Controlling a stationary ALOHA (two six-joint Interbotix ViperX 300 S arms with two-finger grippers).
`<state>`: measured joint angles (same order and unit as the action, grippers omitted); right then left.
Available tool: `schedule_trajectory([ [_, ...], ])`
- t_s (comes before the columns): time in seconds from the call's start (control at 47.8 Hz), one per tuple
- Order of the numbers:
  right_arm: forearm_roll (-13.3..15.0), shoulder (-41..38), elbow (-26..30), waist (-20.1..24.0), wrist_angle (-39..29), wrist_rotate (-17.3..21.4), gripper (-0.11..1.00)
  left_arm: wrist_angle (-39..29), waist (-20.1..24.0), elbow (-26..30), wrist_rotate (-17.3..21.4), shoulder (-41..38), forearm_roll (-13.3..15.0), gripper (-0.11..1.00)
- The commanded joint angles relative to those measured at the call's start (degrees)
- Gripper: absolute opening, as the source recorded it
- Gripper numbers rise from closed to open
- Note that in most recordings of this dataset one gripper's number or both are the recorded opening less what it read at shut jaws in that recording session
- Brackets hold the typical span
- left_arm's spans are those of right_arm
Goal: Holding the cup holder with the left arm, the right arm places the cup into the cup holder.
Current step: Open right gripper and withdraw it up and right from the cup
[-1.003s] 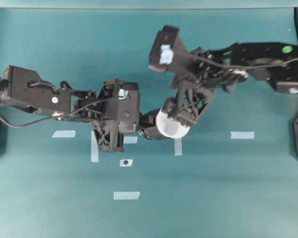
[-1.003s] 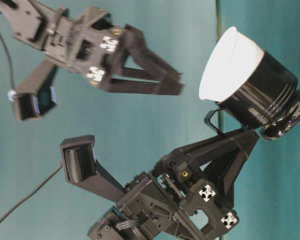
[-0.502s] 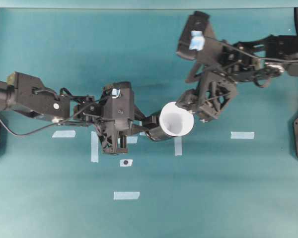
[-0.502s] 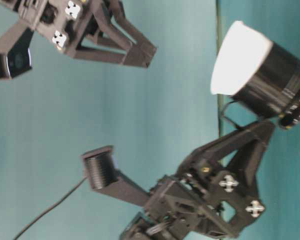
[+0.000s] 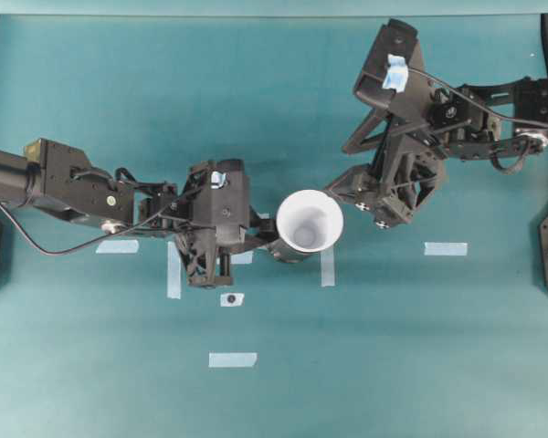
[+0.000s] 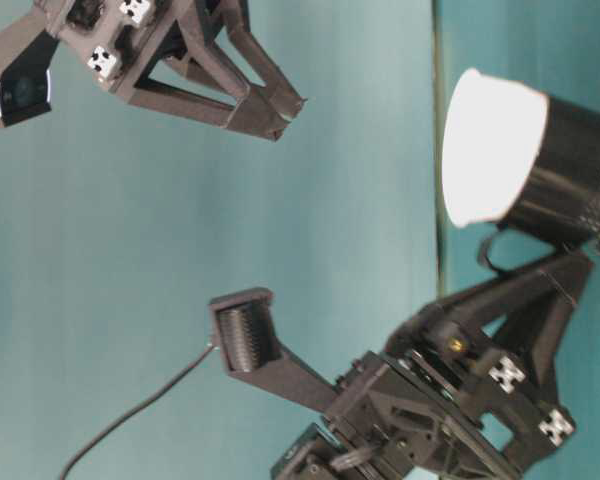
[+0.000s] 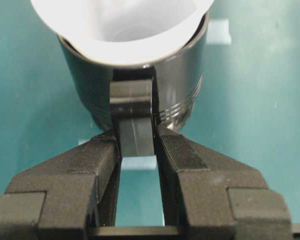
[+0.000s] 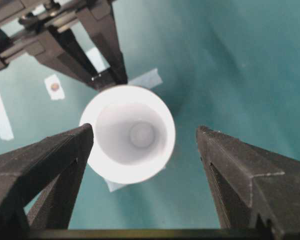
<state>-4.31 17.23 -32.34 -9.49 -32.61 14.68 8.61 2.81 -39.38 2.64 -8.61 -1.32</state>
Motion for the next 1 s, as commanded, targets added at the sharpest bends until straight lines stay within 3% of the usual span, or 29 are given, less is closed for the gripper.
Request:
schedule_trajectory([
  [0.0, -0.1, 3.1, 0.4, 0.2, 0.8, 0.8, 0.9, -1.1, -0.2, 0.3, 0.0, 1.0, -0.2, 0.27],
  [0.732, -0.1, 2.3, -4.0, 0.2, 5.9, 4.4, 0.9, -3.4, -0.6, 2.1, -0.1, 0.4, -0.2, 0.27],
  [0.982, -0.1, 2.3, -4.9, 0.2, 6.8, 5.5, 0.9, -8.2, -0.6, 2.9, -0.1, 0.2, -0.2, 0.27],
])
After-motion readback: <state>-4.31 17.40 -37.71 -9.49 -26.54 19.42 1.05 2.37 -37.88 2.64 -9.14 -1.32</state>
